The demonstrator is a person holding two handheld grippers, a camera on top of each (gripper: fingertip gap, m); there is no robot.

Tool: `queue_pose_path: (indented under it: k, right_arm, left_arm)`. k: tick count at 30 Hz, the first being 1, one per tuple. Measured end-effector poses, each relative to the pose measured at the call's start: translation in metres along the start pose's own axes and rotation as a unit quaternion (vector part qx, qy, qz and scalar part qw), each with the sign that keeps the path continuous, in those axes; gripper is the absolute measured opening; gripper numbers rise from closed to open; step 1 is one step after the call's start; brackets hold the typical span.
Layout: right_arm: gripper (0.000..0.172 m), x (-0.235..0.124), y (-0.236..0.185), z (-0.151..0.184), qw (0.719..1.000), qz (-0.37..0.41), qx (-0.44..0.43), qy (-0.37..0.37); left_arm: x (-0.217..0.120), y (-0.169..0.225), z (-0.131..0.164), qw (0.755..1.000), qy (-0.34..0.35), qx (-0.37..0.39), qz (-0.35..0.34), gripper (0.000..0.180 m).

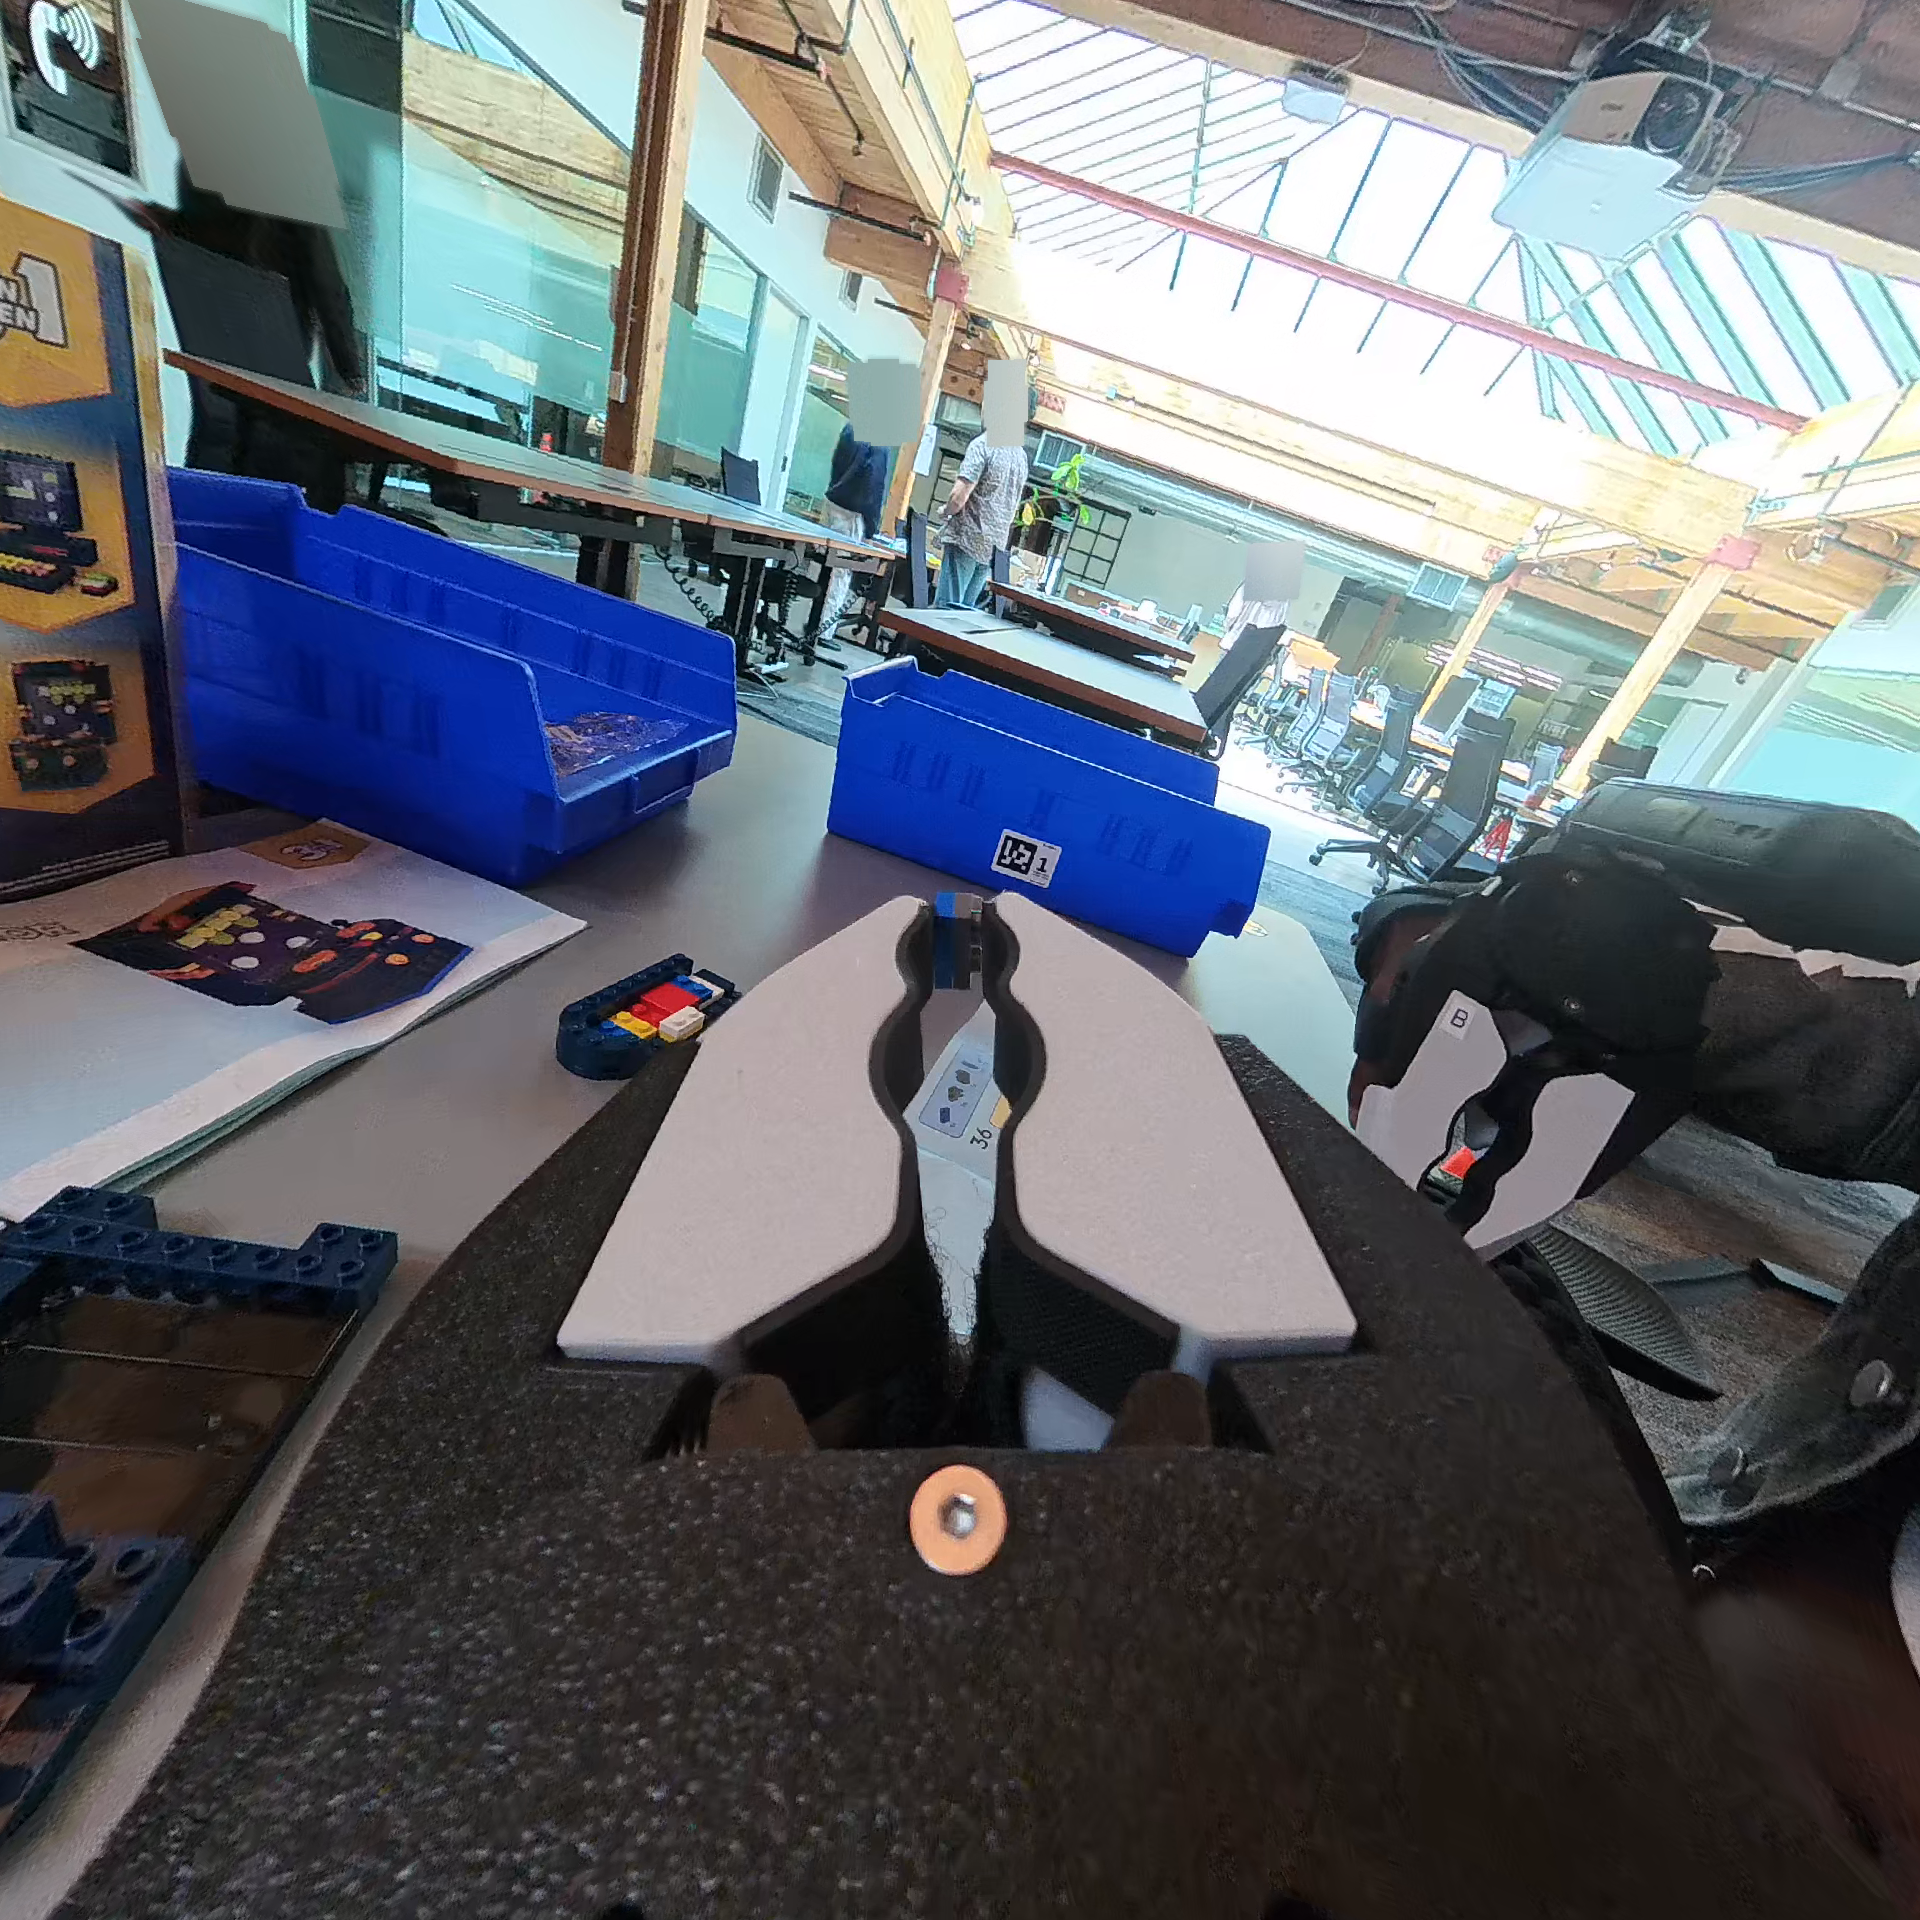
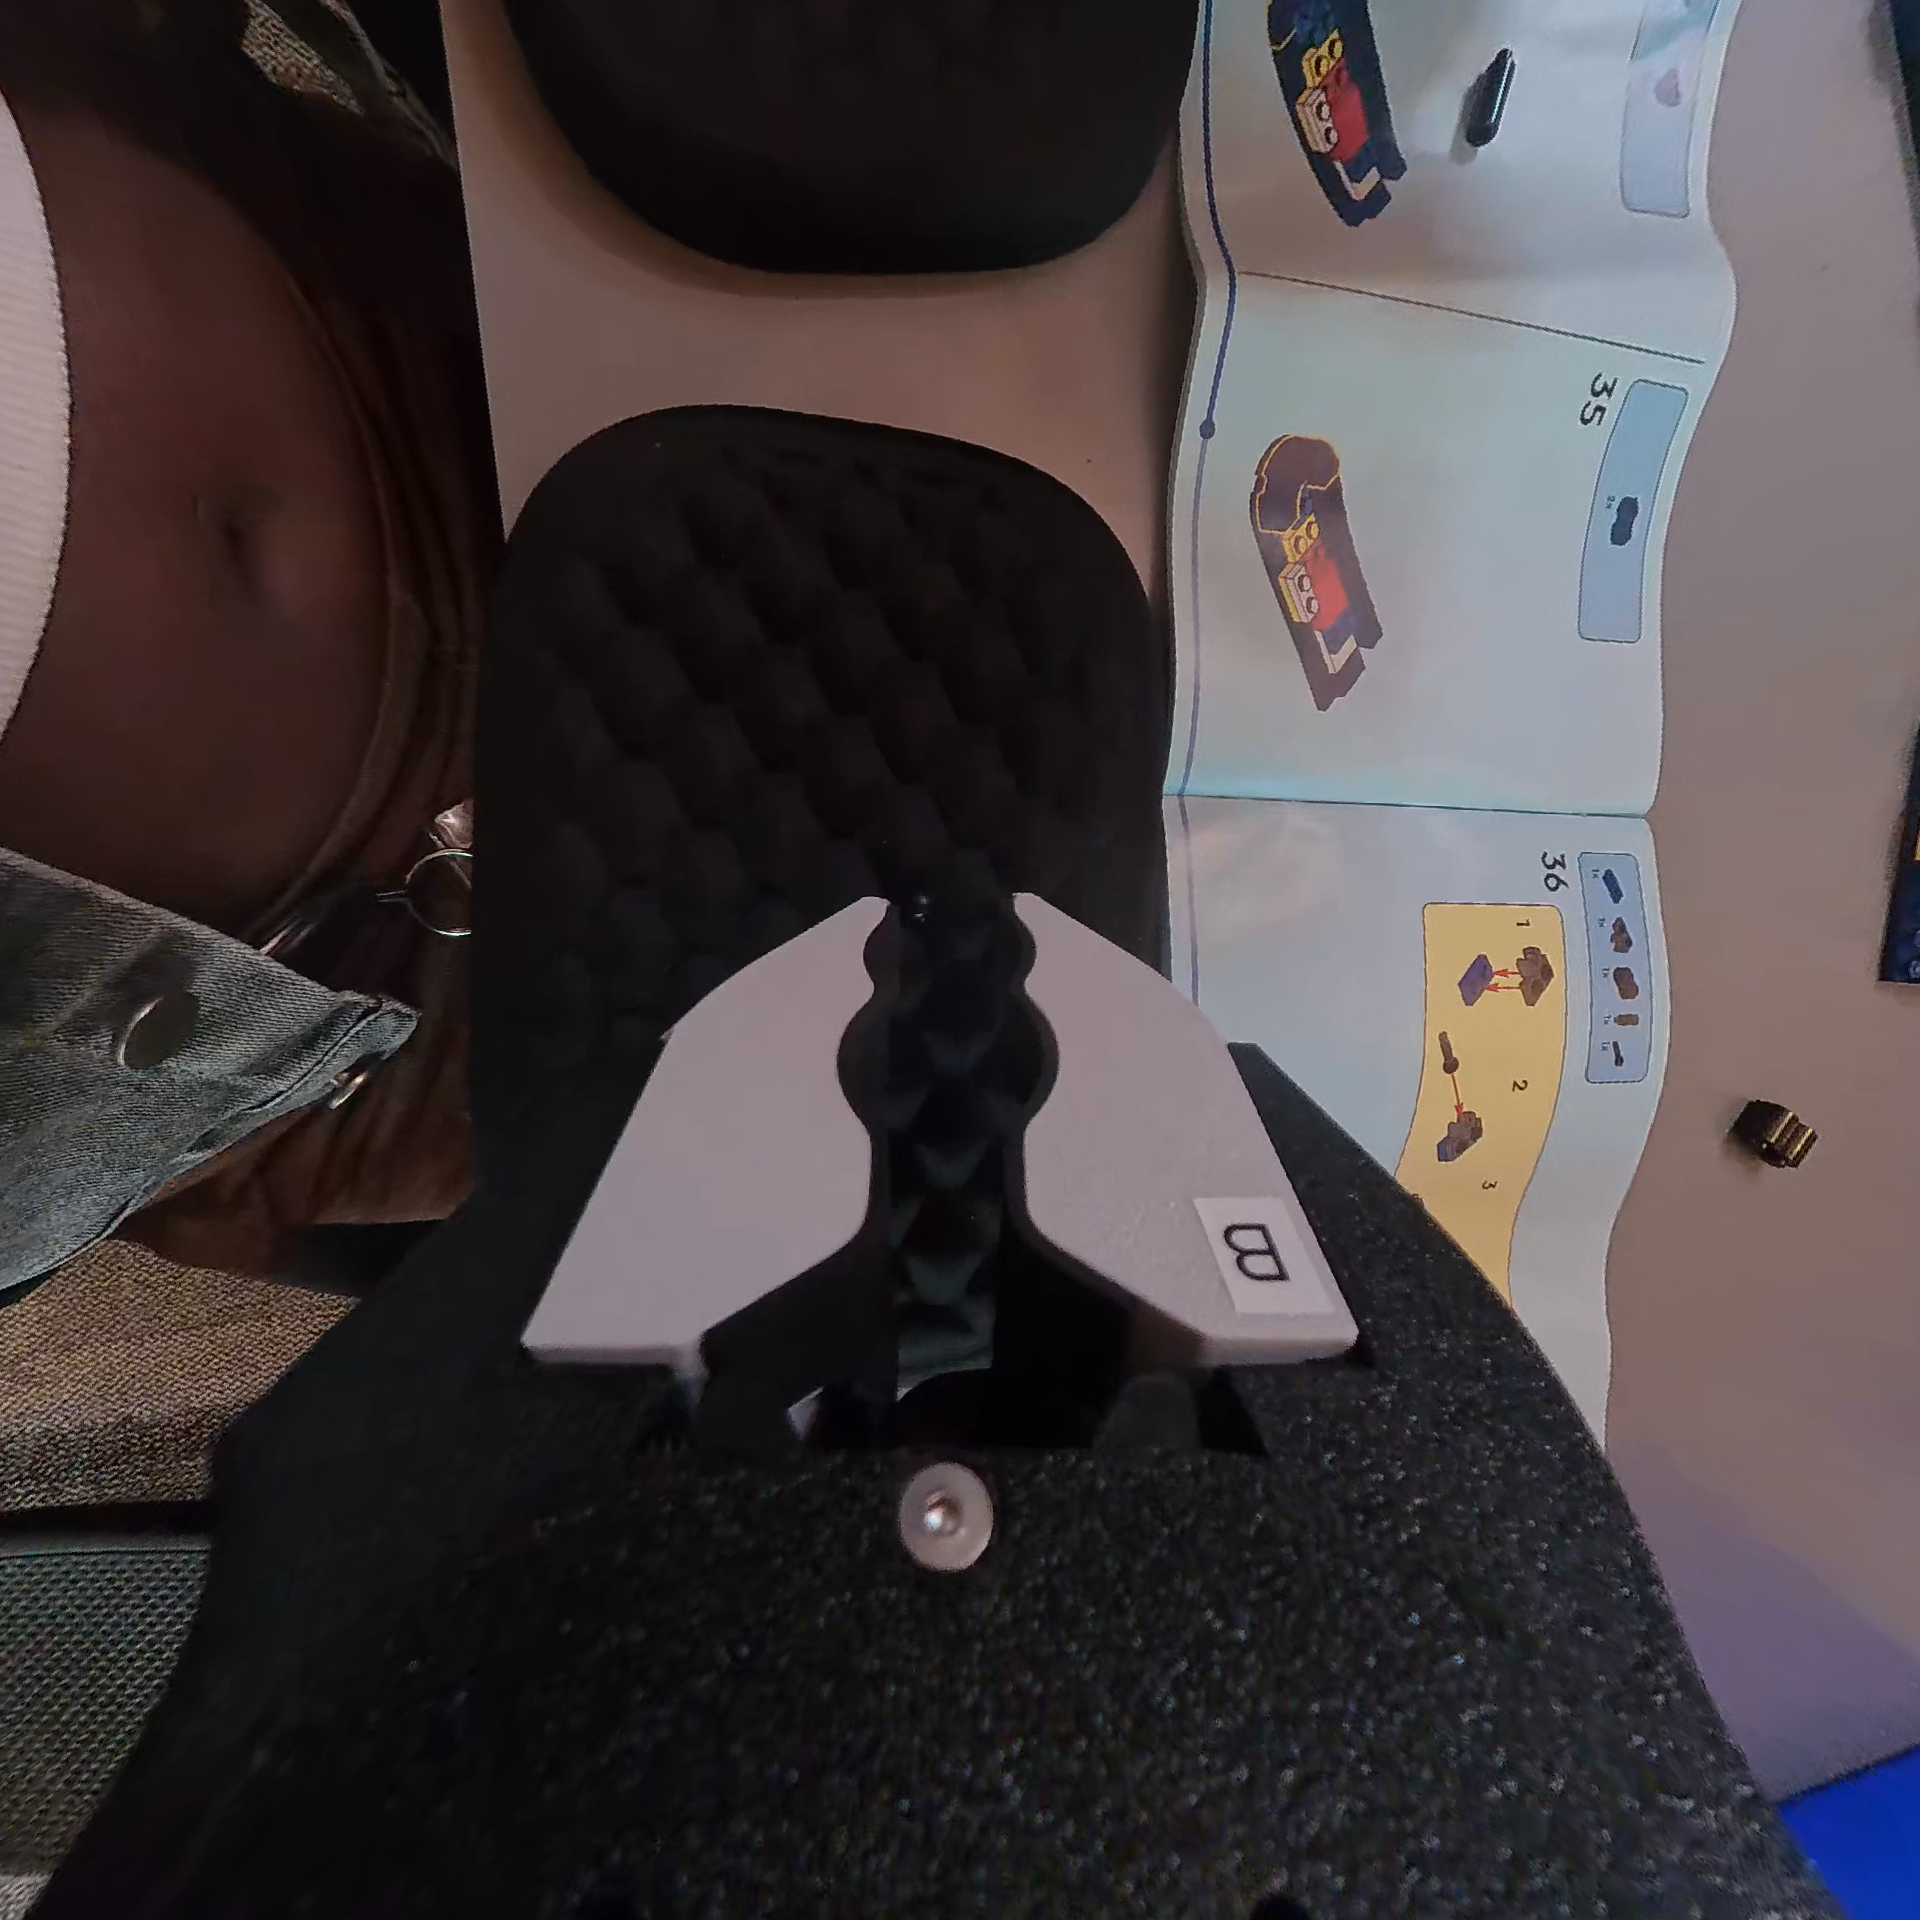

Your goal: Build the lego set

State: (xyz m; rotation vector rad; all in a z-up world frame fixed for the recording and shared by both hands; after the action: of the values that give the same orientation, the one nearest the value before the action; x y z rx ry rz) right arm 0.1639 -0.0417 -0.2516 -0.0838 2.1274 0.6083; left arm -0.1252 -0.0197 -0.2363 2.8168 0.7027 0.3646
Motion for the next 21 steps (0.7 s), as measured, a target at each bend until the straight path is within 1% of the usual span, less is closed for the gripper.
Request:
queue_pose_path:
  k: [5,10,13,16,21]
  right_arm:
    - [0.018,-0.006,0.005,0.007,0.999,-0.02,0.024,0.017]
    - [0.015,-0.013,0.01,0.025,0.992,-0.046,0.067,0.098]
    - [0.013,-0.011,0.013,0.04,0.985,-0.038,0.063,0.157]
    - [0.013,-0.006,0.014,0.051,0.974,-0.053,0.061,0.212]
    - [0.011,0.002,0.02,0.054,0.97,-0.08,0.053,0.222]
  left_arm:
    - [0.001,0.0,0.001,1.0,-0.006,0.002,-0.001,0.008]
    - [0.002,0.001,0.002,1.0,-0.012,0.005,0.002,0.008]
    - [0.002,0.001,0.002,1.0,-0.016,0.007,0.003,0.008]
    - [0.004,0.002,0.002,1.0,-0.019,0.009,0.006,0.008]
    - [0.006,0.003,0.004,0.999,-0.031,0.014,0.01,0.008]
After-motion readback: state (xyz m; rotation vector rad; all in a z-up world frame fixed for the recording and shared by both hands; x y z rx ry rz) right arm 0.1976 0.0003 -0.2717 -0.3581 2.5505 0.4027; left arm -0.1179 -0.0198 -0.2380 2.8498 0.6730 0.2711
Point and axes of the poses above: each gripper's, where its closed fingertips meet, x out along the fingers, z out of its underside, y = z × x across the jaws, the point moved 10 cm from there along -x, back along the fingers, and after that the axes turned 15 degrees about z, right-handed, at the moved point
